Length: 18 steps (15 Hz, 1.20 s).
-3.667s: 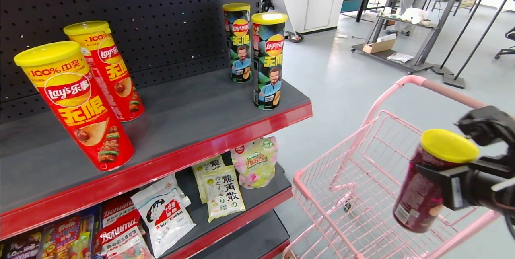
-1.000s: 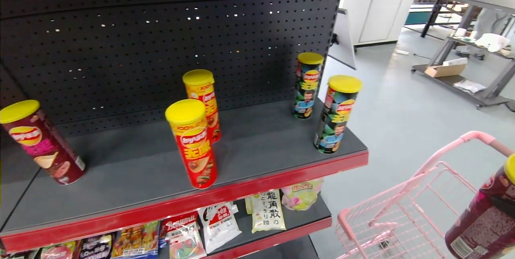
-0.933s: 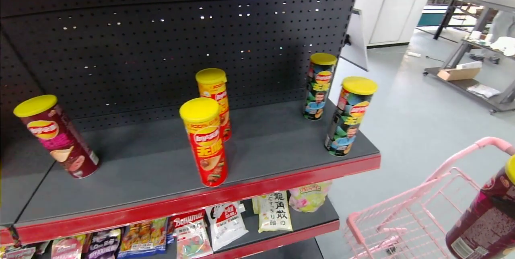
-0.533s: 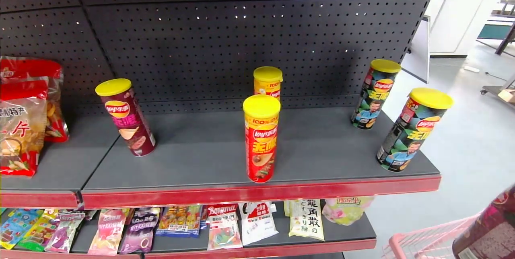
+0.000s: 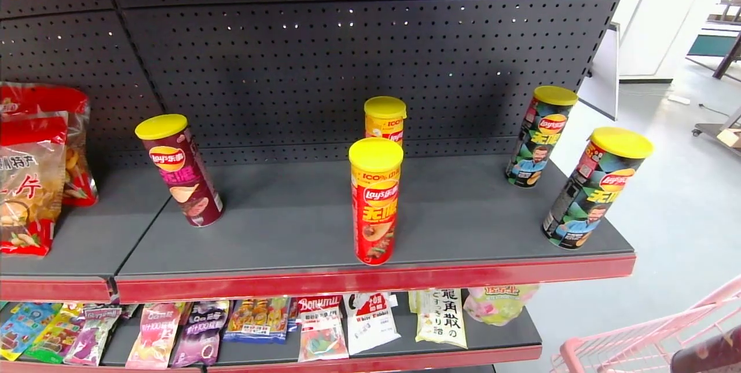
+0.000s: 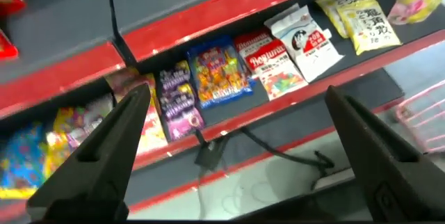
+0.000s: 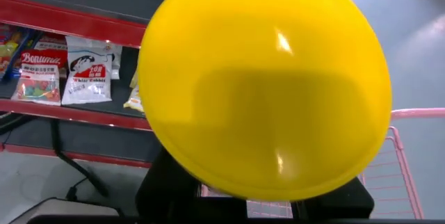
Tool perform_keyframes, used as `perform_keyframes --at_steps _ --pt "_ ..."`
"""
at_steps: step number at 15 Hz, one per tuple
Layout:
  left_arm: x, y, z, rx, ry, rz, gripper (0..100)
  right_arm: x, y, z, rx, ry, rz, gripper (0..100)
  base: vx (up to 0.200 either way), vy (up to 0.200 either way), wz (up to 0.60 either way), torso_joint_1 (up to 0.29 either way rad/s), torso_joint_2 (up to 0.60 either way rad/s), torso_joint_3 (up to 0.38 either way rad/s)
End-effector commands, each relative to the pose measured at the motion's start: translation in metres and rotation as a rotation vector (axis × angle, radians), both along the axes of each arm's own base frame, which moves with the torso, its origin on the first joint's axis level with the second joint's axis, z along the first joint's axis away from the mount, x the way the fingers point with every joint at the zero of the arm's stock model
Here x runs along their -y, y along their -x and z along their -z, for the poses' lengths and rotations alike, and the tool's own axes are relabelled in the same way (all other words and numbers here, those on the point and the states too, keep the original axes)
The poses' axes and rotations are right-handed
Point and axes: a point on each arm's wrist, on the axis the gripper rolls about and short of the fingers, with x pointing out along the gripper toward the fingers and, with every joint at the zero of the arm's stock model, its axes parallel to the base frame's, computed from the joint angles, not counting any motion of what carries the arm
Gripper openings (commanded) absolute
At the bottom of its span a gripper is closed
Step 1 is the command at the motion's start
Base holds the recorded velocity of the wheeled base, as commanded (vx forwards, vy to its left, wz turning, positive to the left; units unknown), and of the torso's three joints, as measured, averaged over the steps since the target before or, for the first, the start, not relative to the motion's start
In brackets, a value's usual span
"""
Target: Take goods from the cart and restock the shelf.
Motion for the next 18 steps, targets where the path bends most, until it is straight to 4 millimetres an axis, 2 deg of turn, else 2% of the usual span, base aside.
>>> perform_keyframes --at_steps 1,3,9,18 --pt "-0.002 0.004 0.004 0.045 0.005 0.008 100 0.002 0.005 0.000 0.029 -0.009 0.013 0 0.000 0.000 0.00 0.000 0.00 0.000" --pt "-0.003 0.008 0.006 0.091 0.013 0.011 100 0.002 0.005 0.004 0.021 -0.004 0.071 0 0.000 0.000 0.00 0.000 0.00 0.000" --pt "-0.004 0.011 0.008 0.115 0.028 0.009 100 0.002 0.004 0.011 -0.001 0.006 0.080 0 0.000 0.000 0.00 0.000 0.00 0.000" --pt "-0.004 0.011 0.008 0.114 0.032 0.008 100 0.002 0.004 0.018 -0.019 0.010 0.077 0 0.000 0.200 0.00 0.003 0.00 0.003"
